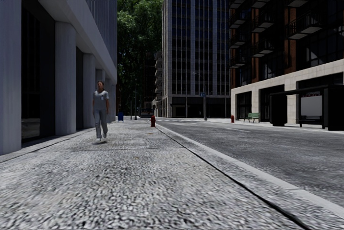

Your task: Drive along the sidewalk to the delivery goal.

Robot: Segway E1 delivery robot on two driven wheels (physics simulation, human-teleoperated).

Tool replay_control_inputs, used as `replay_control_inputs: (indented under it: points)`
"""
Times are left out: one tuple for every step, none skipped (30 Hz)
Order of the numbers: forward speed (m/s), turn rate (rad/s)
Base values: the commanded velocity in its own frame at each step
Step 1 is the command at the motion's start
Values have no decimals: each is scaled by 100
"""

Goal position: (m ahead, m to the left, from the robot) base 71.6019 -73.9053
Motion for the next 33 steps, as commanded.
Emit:
replay_control_inputs:
  points:
    - [200, 0]
    - [200, 0]
    - [200, 0]
    - [200, 0]
    - [200, 0]
    - [200, 0]
    - [200, 0]
    - [200, 0]
    - [200, 0]
    - [200, 0]
    - [200, 0]
    - [200, 0]
    - [200, 0]
    - [200, 0]
    - [200, 0]
    - [200, 0]
    - [200, 0]
    - [200, 0]
    - [200, 0]
    - [200, 0]
    - [200, 11]
    - [200, 24]
    - [200, 24]
    - [200, 35]
    - [200, 39]
    - [200, 40]
    - [200, 40]
    - [200, 40]
    - [200, 40]
    - [200, 40]
    - [200, 40]
    - [200, 40]
    - [200, 40]
